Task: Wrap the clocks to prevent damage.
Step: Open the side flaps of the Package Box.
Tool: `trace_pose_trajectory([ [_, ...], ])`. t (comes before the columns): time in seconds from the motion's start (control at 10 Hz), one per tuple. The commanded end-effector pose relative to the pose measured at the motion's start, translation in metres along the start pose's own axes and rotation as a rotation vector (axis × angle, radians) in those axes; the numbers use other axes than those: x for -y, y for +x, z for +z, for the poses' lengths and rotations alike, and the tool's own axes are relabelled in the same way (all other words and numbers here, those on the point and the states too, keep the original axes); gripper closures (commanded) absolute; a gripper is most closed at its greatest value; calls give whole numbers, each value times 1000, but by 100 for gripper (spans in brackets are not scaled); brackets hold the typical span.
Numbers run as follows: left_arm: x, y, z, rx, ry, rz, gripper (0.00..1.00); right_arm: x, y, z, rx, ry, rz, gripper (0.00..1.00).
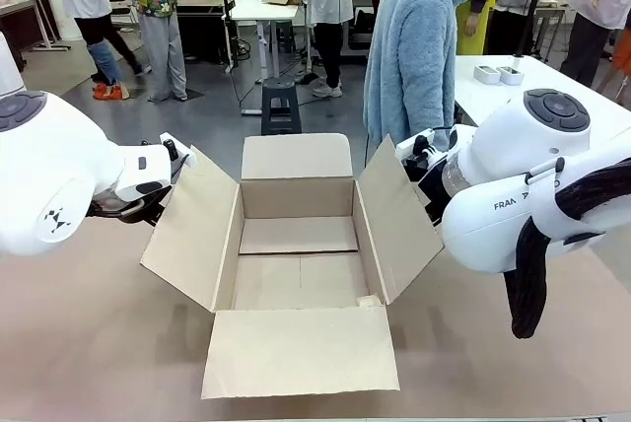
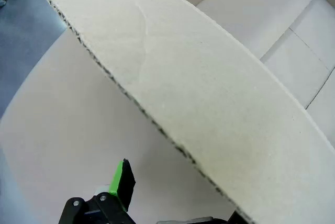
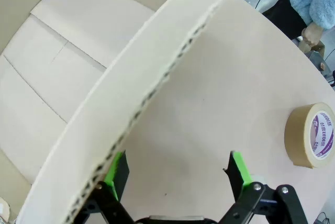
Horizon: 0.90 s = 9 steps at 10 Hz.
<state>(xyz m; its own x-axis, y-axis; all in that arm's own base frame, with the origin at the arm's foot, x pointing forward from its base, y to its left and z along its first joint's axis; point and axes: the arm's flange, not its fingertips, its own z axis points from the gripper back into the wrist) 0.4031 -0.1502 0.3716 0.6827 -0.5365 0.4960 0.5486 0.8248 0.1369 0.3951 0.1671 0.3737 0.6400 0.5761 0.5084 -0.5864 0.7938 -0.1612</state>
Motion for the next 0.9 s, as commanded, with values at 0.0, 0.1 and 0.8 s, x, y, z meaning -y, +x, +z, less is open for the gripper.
trace_pose_trajectory([
  [0.0,0,0,0,0,0,0,0,0,0,0,0,0,0,0],
  [0.1,-13,26,35,-59,66,-61,0,7,21,37,17,-11,-2,0],
  [0.8,-59,115,229,-97,212,-135,0,10,108,249,-60,-204,19,0],
])
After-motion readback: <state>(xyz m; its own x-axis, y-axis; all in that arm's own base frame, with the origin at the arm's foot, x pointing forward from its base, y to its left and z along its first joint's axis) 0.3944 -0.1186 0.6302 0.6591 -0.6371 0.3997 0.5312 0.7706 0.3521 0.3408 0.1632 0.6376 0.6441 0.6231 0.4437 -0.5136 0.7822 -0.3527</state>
